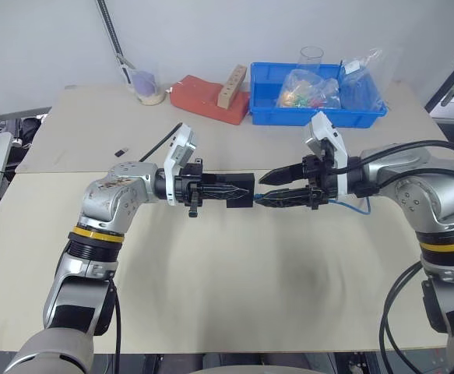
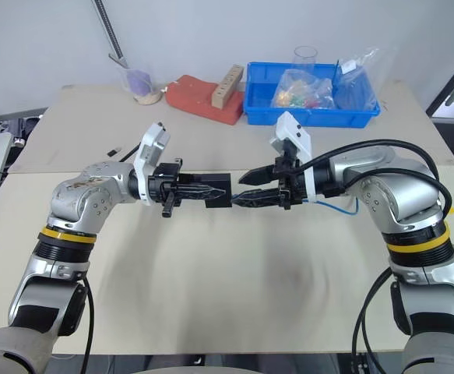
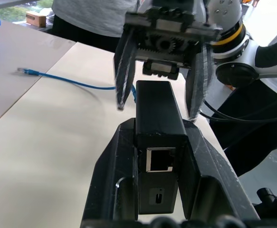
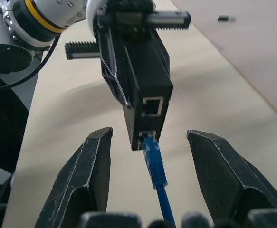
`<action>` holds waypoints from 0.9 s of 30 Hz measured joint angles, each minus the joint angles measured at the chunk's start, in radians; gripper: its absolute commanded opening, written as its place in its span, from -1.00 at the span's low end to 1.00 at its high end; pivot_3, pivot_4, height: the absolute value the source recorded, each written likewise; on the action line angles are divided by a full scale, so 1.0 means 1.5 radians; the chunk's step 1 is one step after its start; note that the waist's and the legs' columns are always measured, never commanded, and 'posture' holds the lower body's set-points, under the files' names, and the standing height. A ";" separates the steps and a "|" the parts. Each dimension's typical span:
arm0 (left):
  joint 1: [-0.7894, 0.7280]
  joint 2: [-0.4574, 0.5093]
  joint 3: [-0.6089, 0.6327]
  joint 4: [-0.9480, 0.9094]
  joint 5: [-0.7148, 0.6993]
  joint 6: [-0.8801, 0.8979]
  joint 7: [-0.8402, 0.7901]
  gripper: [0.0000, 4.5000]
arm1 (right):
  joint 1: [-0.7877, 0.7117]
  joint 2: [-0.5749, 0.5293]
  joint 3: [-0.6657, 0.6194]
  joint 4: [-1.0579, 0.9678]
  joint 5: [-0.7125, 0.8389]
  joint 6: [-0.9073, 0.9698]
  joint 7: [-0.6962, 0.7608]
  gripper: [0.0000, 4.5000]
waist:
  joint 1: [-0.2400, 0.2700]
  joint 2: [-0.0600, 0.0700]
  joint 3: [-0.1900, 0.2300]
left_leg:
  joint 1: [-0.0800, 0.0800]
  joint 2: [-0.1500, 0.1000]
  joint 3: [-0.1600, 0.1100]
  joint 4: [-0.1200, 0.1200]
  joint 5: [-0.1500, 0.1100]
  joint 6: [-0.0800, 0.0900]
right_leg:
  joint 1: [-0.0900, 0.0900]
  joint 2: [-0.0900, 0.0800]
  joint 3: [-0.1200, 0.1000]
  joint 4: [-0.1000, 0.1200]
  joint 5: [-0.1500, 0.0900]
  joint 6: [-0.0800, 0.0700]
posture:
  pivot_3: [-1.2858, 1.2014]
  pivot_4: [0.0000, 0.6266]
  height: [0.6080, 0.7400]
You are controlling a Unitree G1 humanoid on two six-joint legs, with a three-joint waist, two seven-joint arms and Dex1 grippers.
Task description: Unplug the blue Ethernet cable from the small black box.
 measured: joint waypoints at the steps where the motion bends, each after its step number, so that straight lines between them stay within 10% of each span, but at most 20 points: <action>1: 0.000 0.000 0.000 0.000 0.000 0.000 0.000 -0.75 | -0.002 0.001 0.002 0.001 0.000 0.002 0.001 0.25 | 0.000 0.000 0.000 | 0.000 0.000 0.000 0.000 0.000 0.000 | 0.000 0.000 0.000 0.000 0.000 0.000 | 0.03 -0.52 1.00; 13: 0.003 0.000 0.000 -0.016 0.001 0.000 -0.004 -0.75 | -0.003 0.000 0.024 0.025 -0.030 0.001 0.028 0.25 | -0.002 0.000 0.000 | 0.000 0.000 0.000 0.000 0.000 0.000 | -0.001 0.000 0.000 0.000 0.000 0.000 | 0.03 -0.52 1.00; 21: 0.003 0.000 0.000 -0.016 0.003 0.000 -0.006 -0.75 | -0.003 0.001 0.028 0.030 -0.038 0.001 0.049 -0.99 | -0.002 0.000 0.000 | 0.000 0.000 0.000 0.000 0.000 0.000 | -0.001 0.000 0.000 0.000 0.000 0.000 | 0.03 -0.52 1.00; 27: 0.004 0.000 0.000 -0.021 0.003 0.000 -0.012 -0.75 | -0.010 -0.003 0.032 0.031 -0.039 0.001 0.068 -0.99 | -0.002 0.000 0.000 | 0.000 0.000 0.000 0.000 0.000 0.000 | -0.001 0.000 0.000 0.000 0.000 0.000 | 0.03 -0.52 1.00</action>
